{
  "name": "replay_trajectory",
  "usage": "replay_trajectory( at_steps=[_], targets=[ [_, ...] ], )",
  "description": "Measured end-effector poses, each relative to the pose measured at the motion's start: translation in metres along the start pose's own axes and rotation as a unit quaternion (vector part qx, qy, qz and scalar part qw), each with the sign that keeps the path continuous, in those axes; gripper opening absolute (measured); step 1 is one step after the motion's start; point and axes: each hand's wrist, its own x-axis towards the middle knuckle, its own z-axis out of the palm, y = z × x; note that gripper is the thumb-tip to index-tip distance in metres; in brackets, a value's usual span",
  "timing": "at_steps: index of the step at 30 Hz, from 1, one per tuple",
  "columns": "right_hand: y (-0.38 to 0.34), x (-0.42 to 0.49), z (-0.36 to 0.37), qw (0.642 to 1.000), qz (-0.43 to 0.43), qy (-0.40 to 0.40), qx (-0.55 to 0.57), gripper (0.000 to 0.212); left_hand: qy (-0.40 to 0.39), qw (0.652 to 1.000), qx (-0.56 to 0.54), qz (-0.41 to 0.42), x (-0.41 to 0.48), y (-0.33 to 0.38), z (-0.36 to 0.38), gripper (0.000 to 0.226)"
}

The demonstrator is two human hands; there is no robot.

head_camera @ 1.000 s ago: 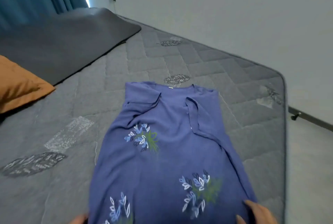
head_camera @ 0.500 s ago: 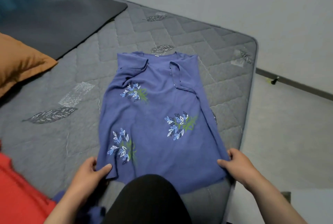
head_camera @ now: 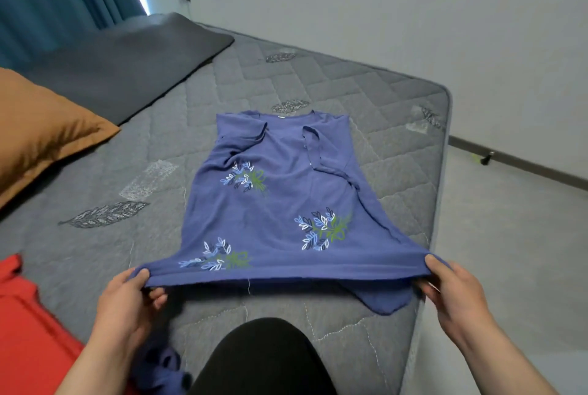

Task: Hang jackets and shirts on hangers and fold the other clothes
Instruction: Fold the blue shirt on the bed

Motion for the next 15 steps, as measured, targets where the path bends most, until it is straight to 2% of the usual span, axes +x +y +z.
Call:
replay_trajectory(
  at_steps=[3,6,8,11,15],
  targets=[
    [-0.009,0.004,0.001,0.999,-0.032,0.026,-0.012,0.020,0.014,0.996,0.071,0.048,0.004,0.004,-0.001,0.023],
    [-0.008,0.007,0.002,0.999,-0.027,0.026,-0.033,0.014,0.026,0.994,0.082,0.069,0.007,0.000,-0.006,0.019],
    [-0.007,0.008,0.004,0.996,-0.023,0.028,-0.075,0.016,0.018,0.996,0.074,0.049,0.005,0.000,-0.006,0.027],
    [-0.008,0.001,0.004,0.992,0.009,0.018,-0.127,0.028,0.009,0.999,0.039,0.003,-0.013,0.006,-0.003,0.026],
    [-0.008,-0.017,0.003,0.992,0.087,-0.029,-0.088,0.031,-0.016,0.998,0.007,-0.054,-0.030,0.006,-0.012,0.013]
  ],
)
